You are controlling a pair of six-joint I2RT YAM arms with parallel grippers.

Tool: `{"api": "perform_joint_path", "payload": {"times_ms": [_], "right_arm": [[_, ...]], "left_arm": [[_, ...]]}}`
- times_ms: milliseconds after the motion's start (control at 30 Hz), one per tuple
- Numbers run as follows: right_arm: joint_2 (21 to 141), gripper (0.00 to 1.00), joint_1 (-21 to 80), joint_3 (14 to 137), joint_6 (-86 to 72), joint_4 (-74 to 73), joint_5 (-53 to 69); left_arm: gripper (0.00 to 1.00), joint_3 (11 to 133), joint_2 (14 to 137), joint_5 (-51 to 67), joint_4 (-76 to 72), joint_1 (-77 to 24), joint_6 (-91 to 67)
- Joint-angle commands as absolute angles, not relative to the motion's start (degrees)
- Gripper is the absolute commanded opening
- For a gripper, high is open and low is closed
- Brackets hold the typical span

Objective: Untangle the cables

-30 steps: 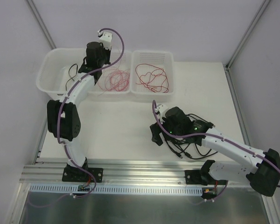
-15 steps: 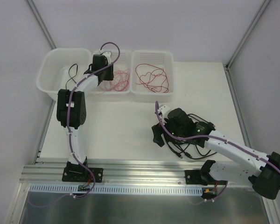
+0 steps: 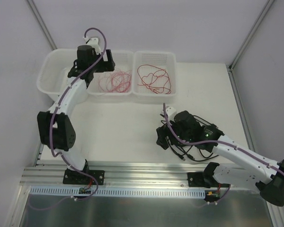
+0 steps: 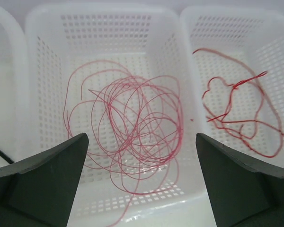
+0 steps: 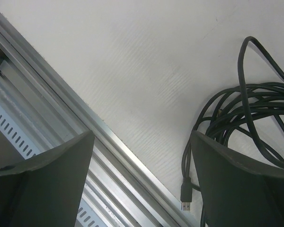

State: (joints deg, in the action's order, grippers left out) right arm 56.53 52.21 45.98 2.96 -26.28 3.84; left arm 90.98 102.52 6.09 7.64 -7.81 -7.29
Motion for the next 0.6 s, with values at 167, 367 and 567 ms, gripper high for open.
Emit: {"api": "perform_joint_path", "payload": {"times_ms": [167,367,567], "right_arm": [[51.8,0.87,53.3,44.3,0.7,-26.9,2.5],[50.5,0.87,53.9,43.1,0.1,-26.5,2.5],[49.1,0.87,54.5,42.5,0.2,-26.5,2.2]], "left_arm": [[0.97,65.4,73.8,0.6,7.1,-7.6,-26.9],[0.89,46.9,62.9,-4.0,2.7,-7.1,-42.5],[0.79,34.3,60.4,-6.6,-12.5,-5.0,-55.6]]}}
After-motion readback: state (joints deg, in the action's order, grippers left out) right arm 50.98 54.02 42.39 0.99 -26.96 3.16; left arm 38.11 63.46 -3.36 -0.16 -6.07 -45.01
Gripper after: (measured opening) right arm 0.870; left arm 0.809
